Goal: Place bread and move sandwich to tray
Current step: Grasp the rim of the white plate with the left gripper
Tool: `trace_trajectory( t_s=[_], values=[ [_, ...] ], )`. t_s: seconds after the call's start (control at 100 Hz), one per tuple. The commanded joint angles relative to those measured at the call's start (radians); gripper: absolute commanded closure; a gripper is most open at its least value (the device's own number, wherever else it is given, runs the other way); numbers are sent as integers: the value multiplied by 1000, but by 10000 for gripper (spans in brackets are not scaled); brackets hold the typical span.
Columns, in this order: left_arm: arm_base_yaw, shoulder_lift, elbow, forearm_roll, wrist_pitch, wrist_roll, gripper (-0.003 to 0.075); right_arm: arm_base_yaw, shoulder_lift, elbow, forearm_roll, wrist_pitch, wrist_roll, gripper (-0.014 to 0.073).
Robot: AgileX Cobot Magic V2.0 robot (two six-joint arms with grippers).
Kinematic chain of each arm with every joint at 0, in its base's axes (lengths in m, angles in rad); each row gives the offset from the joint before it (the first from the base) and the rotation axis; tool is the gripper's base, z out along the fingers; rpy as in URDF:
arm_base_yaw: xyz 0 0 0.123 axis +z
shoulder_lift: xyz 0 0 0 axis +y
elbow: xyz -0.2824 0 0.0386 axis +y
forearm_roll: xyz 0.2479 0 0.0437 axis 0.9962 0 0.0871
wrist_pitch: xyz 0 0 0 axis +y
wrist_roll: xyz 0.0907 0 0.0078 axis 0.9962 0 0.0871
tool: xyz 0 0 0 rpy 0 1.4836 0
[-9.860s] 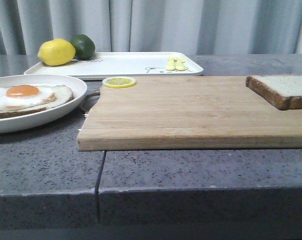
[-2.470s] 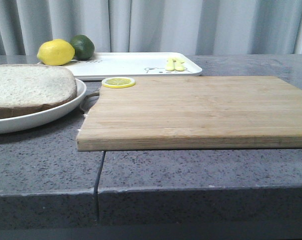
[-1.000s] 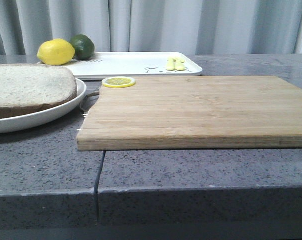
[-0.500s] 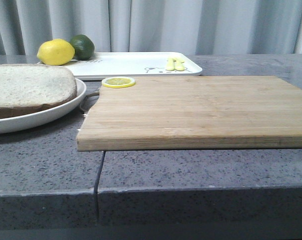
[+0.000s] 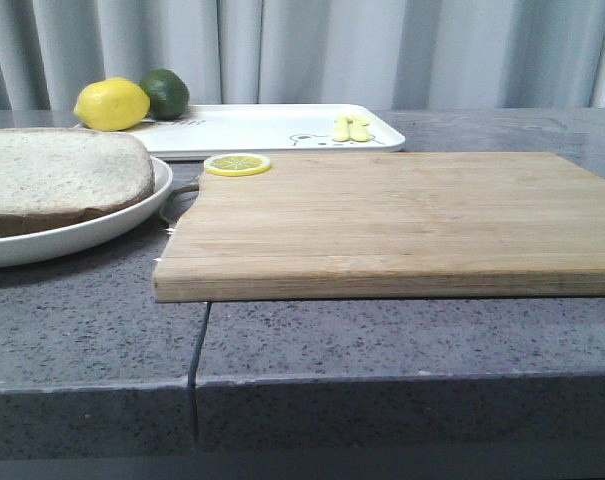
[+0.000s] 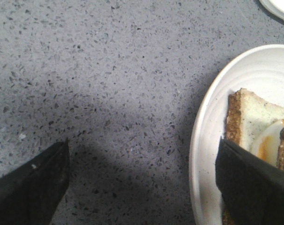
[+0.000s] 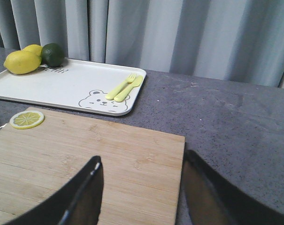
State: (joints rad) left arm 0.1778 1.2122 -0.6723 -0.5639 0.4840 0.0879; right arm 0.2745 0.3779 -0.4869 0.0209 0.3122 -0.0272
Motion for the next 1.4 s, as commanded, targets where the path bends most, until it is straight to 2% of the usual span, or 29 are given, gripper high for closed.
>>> trace_trajectory(
  t_s=[0.0, 0.16, 0.65, 0.77, 0.96, 1.1, 1.31, 1.39],
  values=[
    [-24, -17, -36, -23, -45, -2, 134, -5, 5, -24, -7, -87, -1, 196],
    [-61, -17, -36, -23, -68, -2, 134, -5, 5, -24, -7, -87, -1, 196],
    [-61, 65, -36, -56, -70, -2, 148, -5, 5, -24, -7, -87, -1, 196],
    [-61, 65, -36, -84, -71, -2, 235, -5, 5, -24, -7, -87, -1, 196],
    [-61, 65, -36, -86, -65, -2, 455, -5, 5, -24, -7, -87, -1, 196],
    [-61, 65, -36, -88, -54, -2, 580, -5, 5, -24, -7, -87, -1, 196],
    [-61, 65, -36, -122, -46, -2, 714, -5, 5, -24, -7, -87, -1, 197],
    [-61, 65, -36, -154, -46, -2, 739, -5, 5, -24, -7, -87, -1, 197]
  ],
)
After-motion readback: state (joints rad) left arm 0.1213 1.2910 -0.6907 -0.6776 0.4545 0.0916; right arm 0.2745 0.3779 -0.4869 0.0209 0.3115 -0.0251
